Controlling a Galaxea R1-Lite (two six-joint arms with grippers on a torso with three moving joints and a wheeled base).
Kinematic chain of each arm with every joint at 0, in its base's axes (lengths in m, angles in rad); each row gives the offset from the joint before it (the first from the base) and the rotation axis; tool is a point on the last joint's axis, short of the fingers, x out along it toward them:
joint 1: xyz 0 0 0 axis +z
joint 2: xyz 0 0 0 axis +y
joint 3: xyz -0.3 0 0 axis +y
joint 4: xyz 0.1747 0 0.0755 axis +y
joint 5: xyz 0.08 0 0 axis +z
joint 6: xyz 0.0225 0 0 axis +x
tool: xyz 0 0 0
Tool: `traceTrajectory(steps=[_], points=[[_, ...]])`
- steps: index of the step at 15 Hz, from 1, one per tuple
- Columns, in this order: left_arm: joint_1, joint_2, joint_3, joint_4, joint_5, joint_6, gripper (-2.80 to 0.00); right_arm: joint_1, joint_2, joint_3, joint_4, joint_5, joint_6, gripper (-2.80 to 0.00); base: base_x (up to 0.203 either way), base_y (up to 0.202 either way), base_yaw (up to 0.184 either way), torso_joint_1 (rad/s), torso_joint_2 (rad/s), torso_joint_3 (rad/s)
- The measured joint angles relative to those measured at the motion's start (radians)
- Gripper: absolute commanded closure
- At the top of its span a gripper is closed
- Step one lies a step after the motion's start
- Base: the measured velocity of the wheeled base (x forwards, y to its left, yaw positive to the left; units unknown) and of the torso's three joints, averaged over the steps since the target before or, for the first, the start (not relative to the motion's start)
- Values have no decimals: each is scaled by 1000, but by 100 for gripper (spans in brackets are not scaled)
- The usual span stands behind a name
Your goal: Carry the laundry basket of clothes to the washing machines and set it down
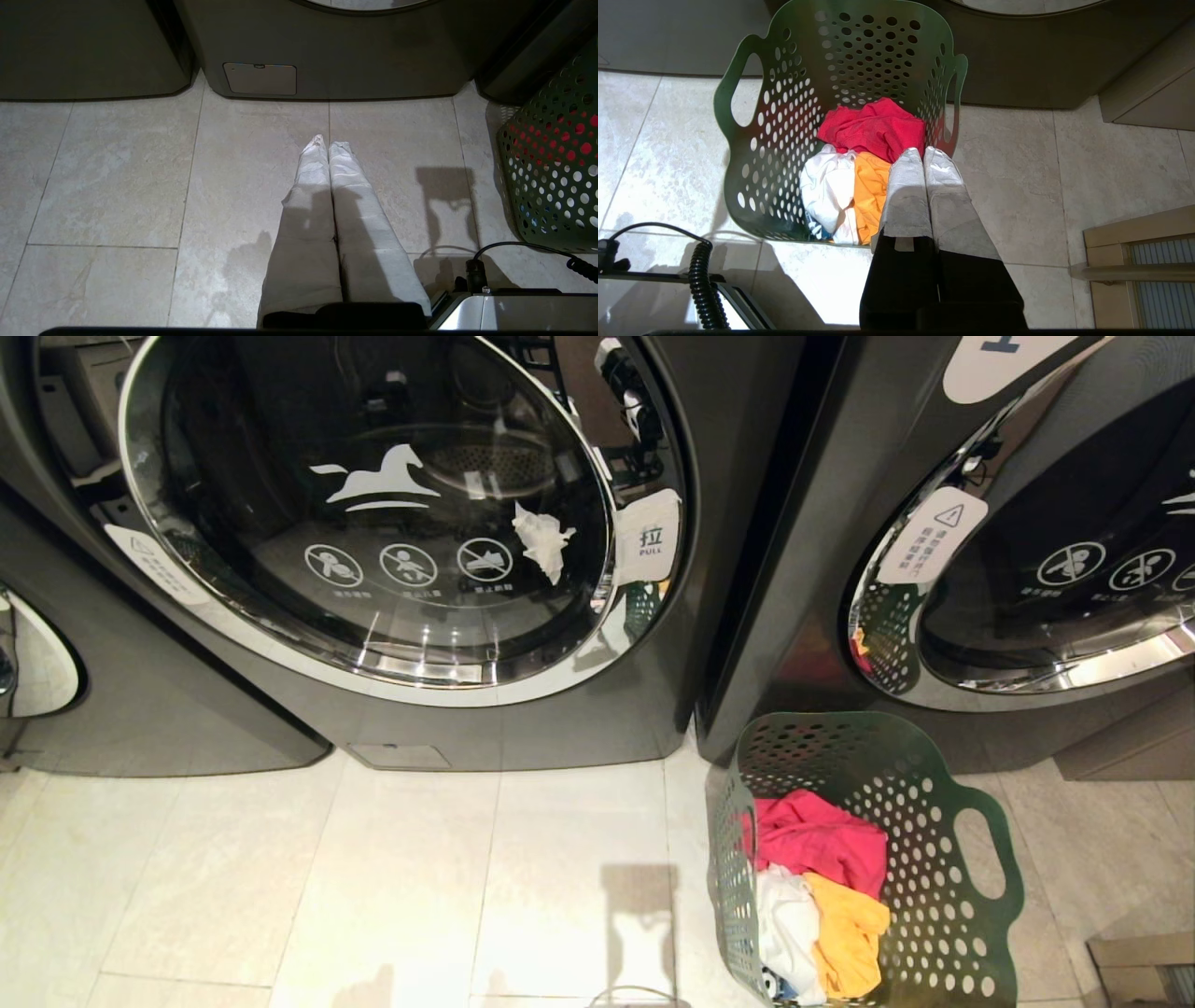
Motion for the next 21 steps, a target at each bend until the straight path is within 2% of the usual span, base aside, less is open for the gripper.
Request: traceTrajectory(steps=[21], points=[[0,0,0,0,0,0,0,0,0,0,0,0,0,0,0,0,0,0,0,0]])
